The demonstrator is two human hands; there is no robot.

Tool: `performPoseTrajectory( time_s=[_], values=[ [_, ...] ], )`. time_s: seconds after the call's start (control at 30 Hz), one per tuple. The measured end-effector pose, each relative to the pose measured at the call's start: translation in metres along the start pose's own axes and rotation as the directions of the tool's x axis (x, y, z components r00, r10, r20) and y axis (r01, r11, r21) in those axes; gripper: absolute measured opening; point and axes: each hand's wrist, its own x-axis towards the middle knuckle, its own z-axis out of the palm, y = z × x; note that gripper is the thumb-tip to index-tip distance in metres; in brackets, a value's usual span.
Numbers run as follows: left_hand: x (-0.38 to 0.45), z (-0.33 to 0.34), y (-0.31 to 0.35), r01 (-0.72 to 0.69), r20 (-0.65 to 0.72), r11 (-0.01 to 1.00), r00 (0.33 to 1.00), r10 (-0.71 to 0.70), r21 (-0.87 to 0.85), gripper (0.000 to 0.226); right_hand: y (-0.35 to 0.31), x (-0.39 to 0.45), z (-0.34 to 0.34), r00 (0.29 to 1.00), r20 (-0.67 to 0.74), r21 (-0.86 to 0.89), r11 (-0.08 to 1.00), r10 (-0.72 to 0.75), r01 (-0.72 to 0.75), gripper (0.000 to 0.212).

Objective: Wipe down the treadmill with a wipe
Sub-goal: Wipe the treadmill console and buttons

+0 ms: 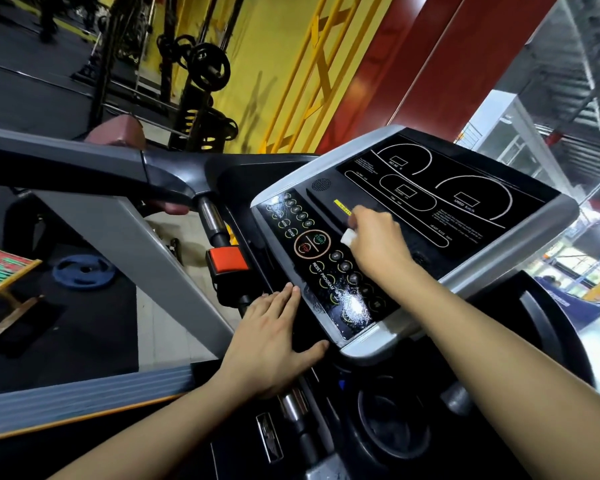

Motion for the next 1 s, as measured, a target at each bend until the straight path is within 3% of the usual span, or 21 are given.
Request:
performPoseTrajectory(
  time_s=[0.27,0.37,0.43,0.57,0.7,0.8,0.87,1.0],
  values=[
    [0.003,0.003,0.0,0.008,0.02,1.0,1.0,-0.009,0.011,0.117,0.054,-0.062,-0.029,0.998,0.061,-0.093,0.995,-0.018,0.024,0.023],
    [0.003,0.004,0.0,0.015,0.024,1.0,1.0,-0.015,0.007,0.116,0.037,-0.059,-0.031,0.972,-0.074,-0.105,0.971,-0.223,0.215,0.027],
    [0.003,0.005,-0.001,0.02,0.021,1.0,1.0,-0.02,-0.003,0.115,0.02,-0.053,-0.018,0.932,-0.09,-0.1,0.934,-0.352,0.343,0.029],
    [0.003,0.006,-0.003,0.011,0.024,1.0,1.0,-0.011,0.001,0.113,0.001,-0.047,0.02,0.936,0.198,-0.29,0.895,-0.291,0.339,0.028],
    [0.003,0.004,-0.002,0.004,0.015,1.0,1.0,-0.004,-0.006,0.115,0.001,-0.051,0.034,0.833,0.353,-0.098,0.869,-0.425,0.485,0.033],
    [0.003,0.003,-0.001,-0.013,0.003,1.0,1.0,0.013,0.012,0.115,0.002,-0.022,0.03,0.907,0.281,-0.207,0.903,-0.313,0.376,0.038],
    [0.002,0.003,-0.001,-0.001,-0.009,1.0,1.0,0.001,0.01,0.114,-0.005,-0.013,0.035,0.916,0.261,-0.223,0.904,-0.305,0.365,0.042],
    [0.002,0.006,-0.003,0.024,-0.052,0.999,0.998,-0.026,-0.034,0.11,-0.026,-0.036,0.057,0.752,0.437,-0.044,0.823,-0.493,0.566,0.046]
  ],
)
